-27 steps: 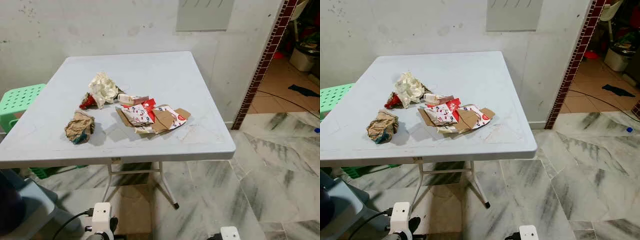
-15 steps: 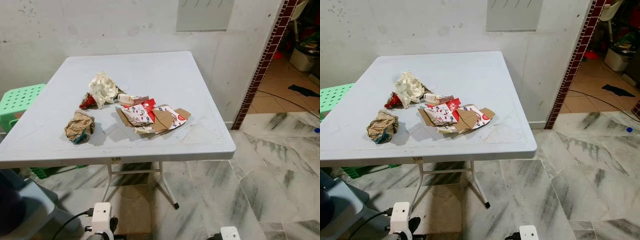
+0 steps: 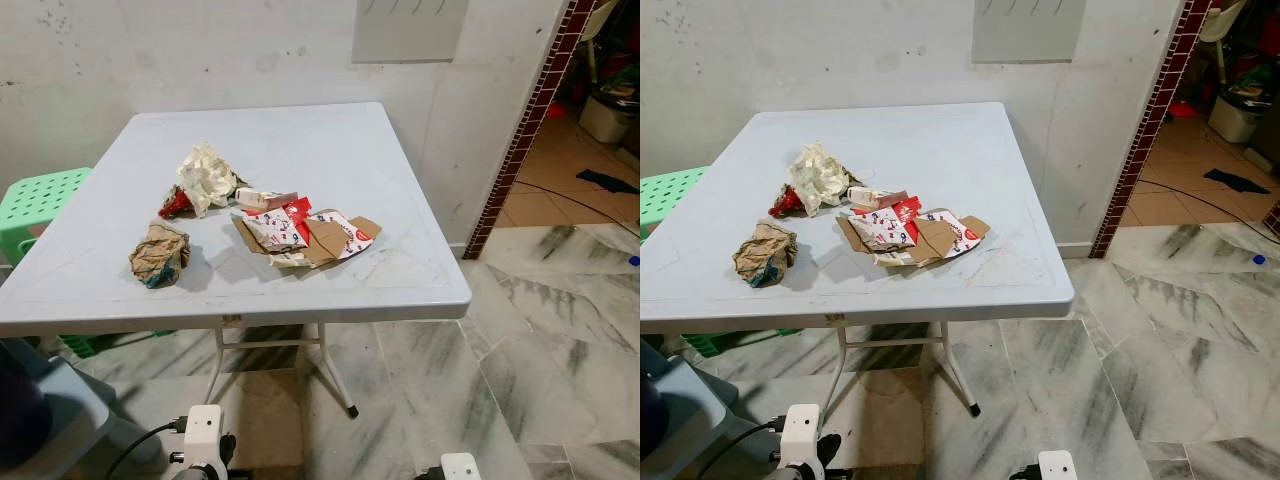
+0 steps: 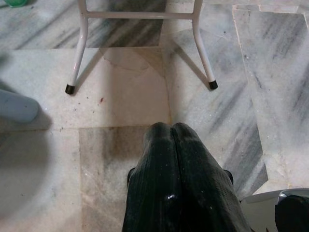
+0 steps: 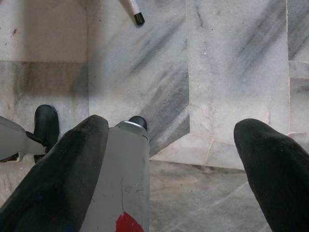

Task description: Picking trash to rubbish bin

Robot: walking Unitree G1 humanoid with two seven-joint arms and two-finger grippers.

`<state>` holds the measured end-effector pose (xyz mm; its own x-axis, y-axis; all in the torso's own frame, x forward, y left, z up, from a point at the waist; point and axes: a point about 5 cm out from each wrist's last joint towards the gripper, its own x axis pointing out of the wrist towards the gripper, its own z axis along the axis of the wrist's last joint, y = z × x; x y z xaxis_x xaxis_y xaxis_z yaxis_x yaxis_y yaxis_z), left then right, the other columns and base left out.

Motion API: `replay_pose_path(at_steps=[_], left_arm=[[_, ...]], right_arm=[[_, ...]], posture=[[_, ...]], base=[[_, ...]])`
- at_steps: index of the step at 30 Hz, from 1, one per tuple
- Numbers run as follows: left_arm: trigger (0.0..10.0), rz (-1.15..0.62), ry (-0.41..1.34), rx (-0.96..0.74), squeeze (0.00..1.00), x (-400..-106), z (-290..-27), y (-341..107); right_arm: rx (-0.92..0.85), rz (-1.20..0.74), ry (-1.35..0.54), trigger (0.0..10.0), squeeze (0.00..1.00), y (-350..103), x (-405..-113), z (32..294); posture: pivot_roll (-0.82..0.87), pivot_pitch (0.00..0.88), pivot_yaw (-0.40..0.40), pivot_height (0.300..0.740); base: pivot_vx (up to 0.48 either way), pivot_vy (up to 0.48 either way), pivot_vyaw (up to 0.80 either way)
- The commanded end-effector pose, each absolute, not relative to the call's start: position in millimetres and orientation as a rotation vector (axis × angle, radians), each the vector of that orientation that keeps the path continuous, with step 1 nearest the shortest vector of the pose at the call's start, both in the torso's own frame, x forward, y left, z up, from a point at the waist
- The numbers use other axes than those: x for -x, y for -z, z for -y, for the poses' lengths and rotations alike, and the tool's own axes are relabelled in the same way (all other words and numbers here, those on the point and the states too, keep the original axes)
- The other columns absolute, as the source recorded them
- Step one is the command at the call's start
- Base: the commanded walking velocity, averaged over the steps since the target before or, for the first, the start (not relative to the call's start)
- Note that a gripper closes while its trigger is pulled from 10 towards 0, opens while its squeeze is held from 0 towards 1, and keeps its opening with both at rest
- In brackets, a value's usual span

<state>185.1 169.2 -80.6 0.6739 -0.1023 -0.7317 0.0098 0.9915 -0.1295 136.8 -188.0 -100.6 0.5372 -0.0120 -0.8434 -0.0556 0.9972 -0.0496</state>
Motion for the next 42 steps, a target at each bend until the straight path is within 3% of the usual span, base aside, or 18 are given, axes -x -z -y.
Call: replay_pose_path(at_steps=[1,29,37,40,42], left_arm=[[10.0,-0.961,0.092,0.031,0.00,-152,-187,94],[10.0,-0.922,0.121,0.015,0.00,-163,-185,90],[10.0,-0.802,0.114,0.013,0.00,-178,-186,80],[10.0,-0.707,0.140,0.006,0.00,-186,-185,72],[10.0,-0.498,0.233,-0.025,0.00,-201,-181,52]], right_arm=[[0.088,-1.054,-0.100,10.0,0.00,102,-132,193],[0.087,-1.035,-0.130,10.0,0.00,101,-133,191],[0.065,-0.915,-0.132,10.0,0.00,92,-150,194],[0.059,-0.788,-0.168,10.0,0.00,81,-165,193],[0.072,-0.554,-0.302,10.0,0.00,60,-185,186]], posture=[[0.07,0.000,0.038,0.715],[0.08,0.000,0.045,0.715],[0.07,0.000,0.050,0.715],[0.07,0.000,0.049,0.715],[0.07,0.000,0.051,0.715]], base=[[0.000,0.000,0.00],[0.000,0.000,0.00],[0.000,0.000,0.00],[0.000,0.000,0.00],[0.000,0.000,0.00]])
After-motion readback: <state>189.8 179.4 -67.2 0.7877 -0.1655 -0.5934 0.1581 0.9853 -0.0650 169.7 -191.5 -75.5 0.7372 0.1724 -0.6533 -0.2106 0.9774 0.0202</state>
